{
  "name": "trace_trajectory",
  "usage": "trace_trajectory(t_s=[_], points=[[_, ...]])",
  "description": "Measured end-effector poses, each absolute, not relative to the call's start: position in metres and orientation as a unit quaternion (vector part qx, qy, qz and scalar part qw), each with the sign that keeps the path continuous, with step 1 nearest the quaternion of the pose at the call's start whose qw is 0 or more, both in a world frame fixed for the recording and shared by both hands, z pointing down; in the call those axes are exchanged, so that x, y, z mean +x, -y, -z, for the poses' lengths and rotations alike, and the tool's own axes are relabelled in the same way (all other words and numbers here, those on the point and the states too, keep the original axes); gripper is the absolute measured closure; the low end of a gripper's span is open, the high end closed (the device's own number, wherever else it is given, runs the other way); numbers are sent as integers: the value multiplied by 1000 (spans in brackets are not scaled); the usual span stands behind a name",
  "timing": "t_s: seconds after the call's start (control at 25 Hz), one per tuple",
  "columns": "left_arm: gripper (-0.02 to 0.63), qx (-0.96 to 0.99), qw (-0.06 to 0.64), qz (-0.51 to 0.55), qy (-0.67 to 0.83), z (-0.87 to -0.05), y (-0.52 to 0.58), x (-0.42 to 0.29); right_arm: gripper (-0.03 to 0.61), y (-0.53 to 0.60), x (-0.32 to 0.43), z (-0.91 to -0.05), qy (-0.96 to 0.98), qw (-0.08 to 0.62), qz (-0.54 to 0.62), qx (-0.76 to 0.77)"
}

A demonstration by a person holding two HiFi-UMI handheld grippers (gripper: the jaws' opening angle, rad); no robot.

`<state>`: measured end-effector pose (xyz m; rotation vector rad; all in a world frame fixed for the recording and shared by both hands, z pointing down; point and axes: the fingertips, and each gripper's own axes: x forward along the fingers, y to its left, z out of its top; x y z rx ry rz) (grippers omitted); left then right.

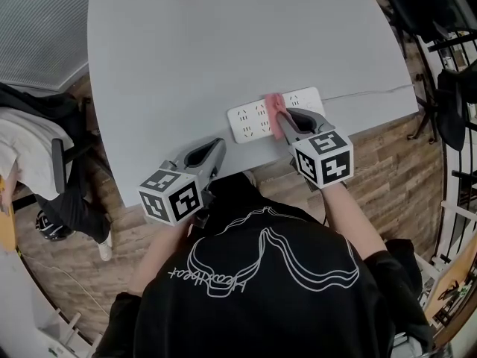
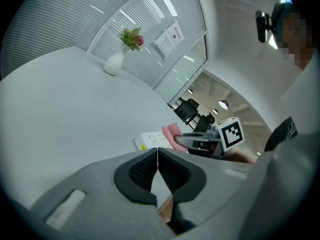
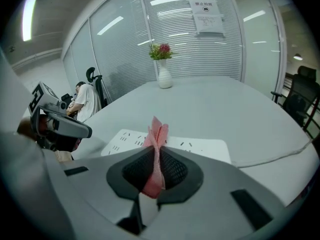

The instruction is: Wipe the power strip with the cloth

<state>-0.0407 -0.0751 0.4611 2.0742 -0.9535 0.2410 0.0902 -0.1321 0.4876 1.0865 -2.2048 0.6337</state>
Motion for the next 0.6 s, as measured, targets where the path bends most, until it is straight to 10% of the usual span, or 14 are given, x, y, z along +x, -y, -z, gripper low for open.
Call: trace_trajectory(t_s=[0.6], points=[[600,833,401,-99,368,-454,75,-28,538,141,155,-489,797,292,-241,472]])
